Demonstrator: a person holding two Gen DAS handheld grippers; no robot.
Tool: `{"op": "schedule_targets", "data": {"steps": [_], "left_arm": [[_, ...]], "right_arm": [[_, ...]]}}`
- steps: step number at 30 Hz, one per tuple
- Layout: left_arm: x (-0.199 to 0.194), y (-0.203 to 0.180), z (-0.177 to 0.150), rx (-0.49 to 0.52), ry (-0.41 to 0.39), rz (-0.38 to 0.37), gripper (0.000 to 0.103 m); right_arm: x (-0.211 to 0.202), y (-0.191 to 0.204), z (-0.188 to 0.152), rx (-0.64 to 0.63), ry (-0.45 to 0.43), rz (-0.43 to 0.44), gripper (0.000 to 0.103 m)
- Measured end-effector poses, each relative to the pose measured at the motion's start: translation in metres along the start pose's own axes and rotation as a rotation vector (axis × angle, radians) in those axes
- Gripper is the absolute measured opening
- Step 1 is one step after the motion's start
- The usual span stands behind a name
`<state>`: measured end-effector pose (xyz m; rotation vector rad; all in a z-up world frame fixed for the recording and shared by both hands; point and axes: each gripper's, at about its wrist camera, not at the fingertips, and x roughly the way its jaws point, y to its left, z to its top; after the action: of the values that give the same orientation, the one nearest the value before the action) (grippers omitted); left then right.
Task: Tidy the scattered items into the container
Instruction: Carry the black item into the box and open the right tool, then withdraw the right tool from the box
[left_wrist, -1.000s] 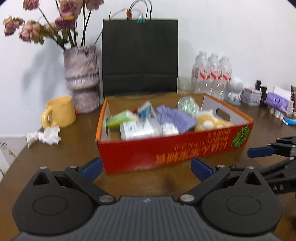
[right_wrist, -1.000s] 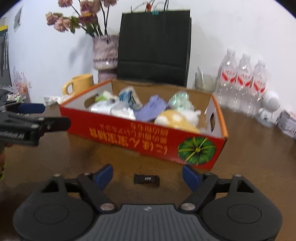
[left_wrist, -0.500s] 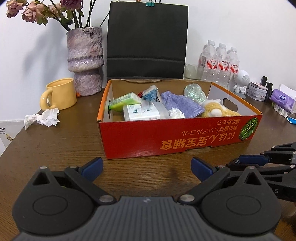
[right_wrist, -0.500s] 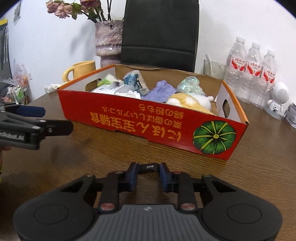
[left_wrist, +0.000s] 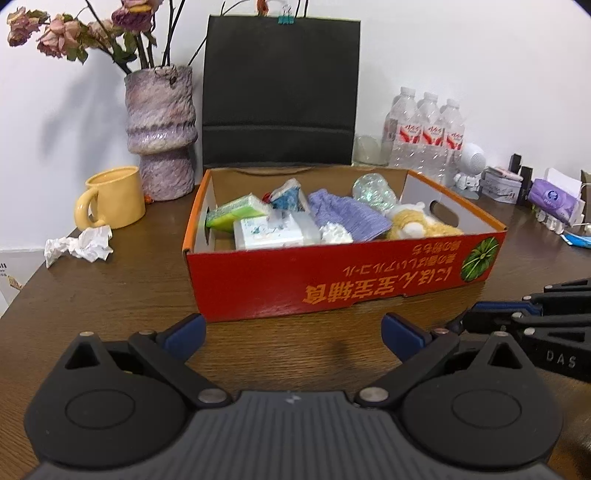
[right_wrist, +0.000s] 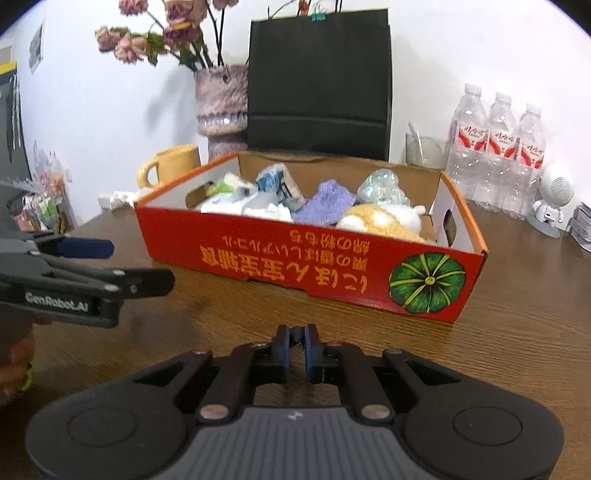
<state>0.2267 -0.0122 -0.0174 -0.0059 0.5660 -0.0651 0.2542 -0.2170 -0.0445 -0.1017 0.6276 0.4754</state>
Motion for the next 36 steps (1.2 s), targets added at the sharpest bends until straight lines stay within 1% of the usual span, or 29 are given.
{"op": "schedule_targets", "data": {"steps": [5,7,9,14,17,19,23,25,28,29,30,31,32,34,35,36], "left_arm": [[-0.020,-0.004,0.015,-0.006,-0.060,-0.028,0.103],[-0.026,-0.006,0.026,-0.009,-0.090,-0.034,0.103],[-0.029,-0.008,0.038,-0.015,-0.122,-0.026,0.103],[-0.016,-0.013,0.066,-0.047,-0.151,-0.035,0.103],[0.006,-0.017,0.080,-0.056,-0.147,-0.010,0.103],[0.021,-0.017,0.087,-0.057,-0.140,0.008,0.103],[0.058,-0.011,0.098,-0.077,-0.103,0.053,0.103],[0.071,-0.008,0.100,-0.087,-0.083,0.066,0.103],[0.085,-0.003,0.101,-0.098,-0.060,0.084,0.103],[0.088,-0.001,0.101,-0.098,-0.055,0.090,0.103],[0.090,-0.001,0.100,-0.098,-0.050,0.094,0.103],[0.091,0.000,0.099,-0.097,-0.045,0.096,0.103],[0.092,0.001,0.098,-0.098,-0.042,0.098,0.103],[0.091,0.000,0.099,-0.097,-0.043,0.099,0.103],[0.090,0.000,0.098,-0.096,-0.047,0.098,0.103],[0.088,0.000,0.099,-0.096,-0.052,0.097,0.103]], "right_arm": [[-0.026,-0.004,0.012,0.033,-0.087,0.003,0.007],[-0.037,-0.008,0.022,0.041,-0.131,-0.004,0.007],[-0.043,-0.014,0.035,0.055,-0.169,-0.011,0.007],[-0.038,-0.030,0.066,0.083,-0.222,-0.036,0.007],[-0.019,-0.036,0.083,0.099,-0.229,-0.047,0.007],[0.000,-0.039,0.092,0.107,-0.218,-0.055,0.007],[0.042,-0.046,0.106,0.118,-0.174,-0.074,0.007],[0.061,-0.050,0.110,0.122,-0.152,-0.091,0.007],[0.082,-0.056,0.114,0.129,-0.110,-0.092,0.009],[0.088,-0.058,0.115,0.128,-0.096,-0.094,0.011],[0.092,-0.059,0.115,0.131,-0.085,-0.100,0.016],[0.095,-0.059,0.115,0.134,-0.075,-0.104,0.017],[0.097,-0.061,0.114,0.136,-0.066,-0.106,0.028],[0.094,-0.063,0.113,0.145,-0.070,-0.113,0.073],[0.092,-0.062,0.113,0.142,-0.077,-0.122,0.081],[0.089,-0.061,0.114,0.135,-0.086,-0.130,0.087]]}}
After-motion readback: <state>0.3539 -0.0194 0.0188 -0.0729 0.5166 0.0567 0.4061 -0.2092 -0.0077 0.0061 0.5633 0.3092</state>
